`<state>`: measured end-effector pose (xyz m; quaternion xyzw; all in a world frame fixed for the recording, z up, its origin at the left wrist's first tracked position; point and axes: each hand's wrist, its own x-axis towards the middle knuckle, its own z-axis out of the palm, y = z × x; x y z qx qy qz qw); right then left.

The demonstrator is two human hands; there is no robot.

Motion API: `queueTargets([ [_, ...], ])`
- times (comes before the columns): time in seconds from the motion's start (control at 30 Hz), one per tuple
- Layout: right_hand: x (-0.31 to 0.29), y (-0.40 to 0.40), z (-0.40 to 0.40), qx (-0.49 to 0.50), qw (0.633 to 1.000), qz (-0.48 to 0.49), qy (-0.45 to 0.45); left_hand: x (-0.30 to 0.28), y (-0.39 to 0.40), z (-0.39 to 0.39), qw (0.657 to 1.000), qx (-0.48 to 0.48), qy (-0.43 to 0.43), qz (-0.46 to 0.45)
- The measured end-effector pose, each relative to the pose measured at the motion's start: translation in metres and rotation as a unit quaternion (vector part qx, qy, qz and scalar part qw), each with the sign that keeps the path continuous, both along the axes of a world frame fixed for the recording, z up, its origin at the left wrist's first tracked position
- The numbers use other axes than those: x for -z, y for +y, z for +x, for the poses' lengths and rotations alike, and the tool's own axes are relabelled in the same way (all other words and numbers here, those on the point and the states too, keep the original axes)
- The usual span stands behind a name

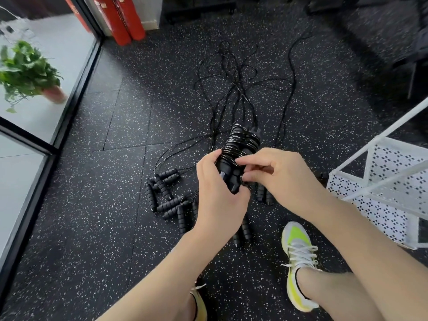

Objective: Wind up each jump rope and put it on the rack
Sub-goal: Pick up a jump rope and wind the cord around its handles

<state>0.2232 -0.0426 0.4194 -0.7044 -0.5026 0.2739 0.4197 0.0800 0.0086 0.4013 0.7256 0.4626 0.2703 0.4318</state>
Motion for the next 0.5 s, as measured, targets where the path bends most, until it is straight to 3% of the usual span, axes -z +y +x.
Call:
queueTargets([
  [0.23,0.013,0.003,-0.005,0.003,0.997,0.014,-0.080,0.006,0.001,0.000,0.999,0.025,0.015,0.014],
  [0.37,0.020,0.001,-0.013,-0.010,0.977,-0.007,-0.214,0.010,0.001,-0.001,0.998,0.037,0.025,0.039],
  [0.5,0.021,-0.002,-0.019,0.020,0.970,-0.013,-0.241,0.009,0.002,-0.001,0.996,0.054,0.027,0.064],
])
